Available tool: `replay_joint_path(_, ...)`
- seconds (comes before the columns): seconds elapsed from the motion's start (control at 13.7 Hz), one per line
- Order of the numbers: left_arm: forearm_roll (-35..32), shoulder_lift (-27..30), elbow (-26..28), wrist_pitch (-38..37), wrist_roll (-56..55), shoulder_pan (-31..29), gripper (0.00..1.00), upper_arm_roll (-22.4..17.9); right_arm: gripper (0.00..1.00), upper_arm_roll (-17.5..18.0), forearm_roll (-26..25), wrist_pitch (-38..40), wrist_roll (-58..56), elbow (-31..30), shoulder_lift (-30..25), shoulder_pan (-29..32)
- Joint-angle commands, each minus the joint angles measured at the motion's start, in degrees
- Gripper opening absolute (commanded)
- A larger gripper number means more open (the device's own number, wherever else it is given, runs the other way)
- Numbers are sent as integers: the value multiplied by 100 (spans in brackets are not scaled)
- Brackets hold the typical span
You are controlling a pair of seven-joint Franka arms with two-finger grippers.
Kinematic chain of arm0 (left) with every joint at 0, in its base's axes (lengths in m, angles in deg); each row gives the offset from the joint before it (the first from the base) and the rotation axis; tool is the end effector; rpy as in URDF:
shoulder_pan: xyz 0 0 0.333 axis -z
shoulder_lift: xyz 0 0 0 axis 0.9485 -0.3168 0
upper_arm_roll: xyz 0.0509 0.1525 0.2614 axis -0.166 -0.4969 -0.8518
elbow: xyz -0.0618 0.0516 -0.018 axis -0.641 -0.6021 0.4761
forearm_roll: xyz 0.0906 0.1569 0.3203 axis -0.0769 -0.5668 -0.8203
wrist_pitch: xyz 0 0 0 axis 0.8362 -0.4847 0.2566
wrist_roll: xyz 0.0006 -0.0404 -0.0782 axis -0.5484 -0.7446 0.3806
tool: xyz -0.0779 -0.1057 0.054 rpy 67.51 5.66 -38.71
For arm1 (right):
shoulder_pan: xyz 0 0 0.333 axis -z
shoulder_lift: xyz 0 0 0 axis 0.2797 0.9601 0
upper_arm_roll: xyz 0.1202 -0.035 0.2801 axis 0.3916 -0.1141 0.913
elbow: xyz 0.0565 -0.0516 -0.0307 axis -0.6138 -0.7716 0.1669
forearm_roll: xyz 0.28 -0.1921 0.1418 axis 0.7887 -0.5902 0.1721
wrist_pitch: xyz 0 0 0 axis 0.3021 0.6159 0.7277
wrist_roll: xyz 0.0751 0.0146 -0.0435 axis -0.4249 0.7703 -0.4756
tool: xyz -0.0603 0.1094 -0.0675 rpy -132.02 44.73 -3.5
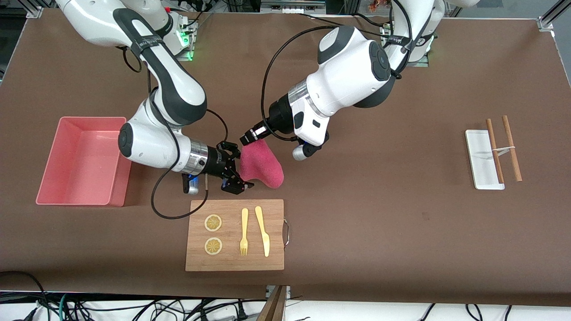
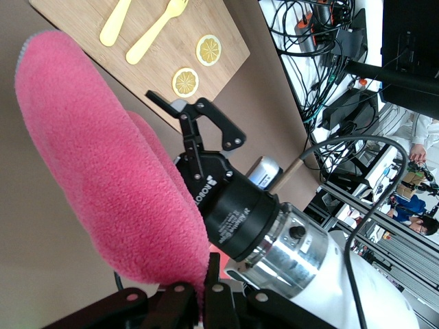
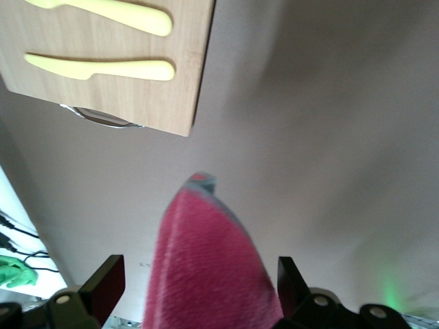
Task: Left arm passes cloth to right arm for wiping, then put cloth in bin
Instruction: 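Grasp the pink cloth with the right gripper beside the left gripper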
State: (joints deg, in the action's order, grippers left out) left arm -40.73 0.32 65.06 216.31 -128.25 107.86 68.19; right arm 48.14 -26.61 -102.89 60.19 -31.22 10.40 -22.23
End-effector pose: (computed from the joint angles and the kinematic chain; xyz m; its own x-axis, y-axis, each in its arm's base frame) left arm 0.5711 -0.4863 0.4886 0.7503 0.5107 -0.4198 0.6467 -0.4349 0.6267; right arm 0.6167 0.3319 0.3236 0.2731 -0.7463 -0.6071 -0.9615 -0.2318 -0.1476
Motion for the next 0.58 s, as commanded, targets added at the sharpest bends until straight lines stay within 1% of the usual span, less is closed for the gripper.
replay_joint_path(0.0, 107, 51, 10, 30, -43, 41, 4, -65, 42, 35, 106, -108, -65, -127, -29, -8)
replay_joint_path(0.07, 98, 51, 10, 21, -43, 32, 4, -65, 27, 27, 106, -81, -91, -127, -29, 44)
replay_joint_path(0.15, 98, 51, 10, 21, -43, 24, 3, -65, 18, 18, 97, -72, -135, -118, -37, 53)
replay_joint_path(0.22, 98, 51, 10, 21, -43, 15, 1, -65, 4, 9, 97, -55, -231, -118, -46, 62)
replay_joint_path(0.29, 98, 51, 10, 21, -43, 6, 0, -65, 0, 0, 97, -64, -241, -118, -46, 62)
replay_joint_path(0.51, 63, 60, 1, 3, -26, -3, 0, -74, 0, 0, 79, -64, -232, -92, -55, 71)
